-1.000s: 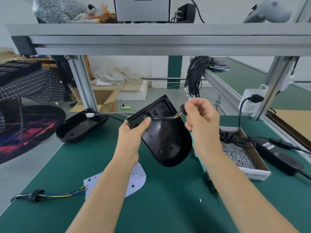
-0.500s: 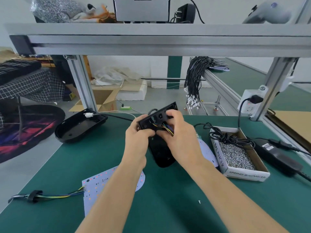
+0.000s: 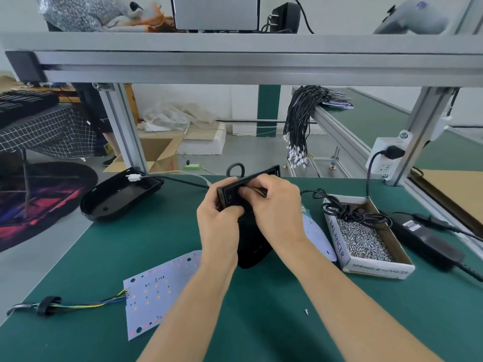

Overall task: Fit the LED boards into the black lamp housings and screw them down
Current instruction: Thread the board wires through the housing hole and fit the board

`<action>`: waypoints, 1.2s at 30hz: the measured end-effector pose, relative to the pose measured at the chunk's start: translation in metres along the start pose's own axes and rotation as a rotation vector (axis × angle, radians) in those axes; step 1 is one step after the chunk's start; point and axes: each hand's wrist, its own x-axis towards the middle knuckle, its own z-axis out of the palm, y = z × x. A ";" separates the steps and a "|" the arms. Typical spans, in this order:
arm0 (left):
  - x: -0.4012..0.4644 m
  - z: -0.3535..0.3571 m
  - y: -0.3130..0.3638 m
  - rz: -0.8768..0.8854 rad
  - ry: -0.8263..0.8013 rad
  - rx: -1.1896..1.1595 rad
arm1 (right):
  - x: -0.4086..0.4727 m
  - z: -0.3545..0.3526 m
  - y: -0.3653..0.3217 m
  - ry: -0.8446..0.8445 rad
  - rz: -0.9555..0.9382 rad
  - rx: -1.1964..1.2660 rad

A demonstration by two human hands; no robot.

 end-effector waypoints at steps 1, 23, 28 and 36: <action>-0.001 0.001 0.000 0.009 -0.005 0.011 | 0.001 0.000 0.000 0.017 0.023 0.007; 0.014 -0.007 -0.008 0.030 0.084 0.095 | -0.019 0.026 0.003 -0.110 -0.211 -0.338; 0.012 -0.003 -0.010 0.057 0.090 0.097 | -0.012 0.017 0.002 -0.118 -0.159 -0.558; 0.008 0.008 -0.007 0.084 0.042 0.092 | 0.001 0.000 -0.004 -0.207 -0.173 -0.707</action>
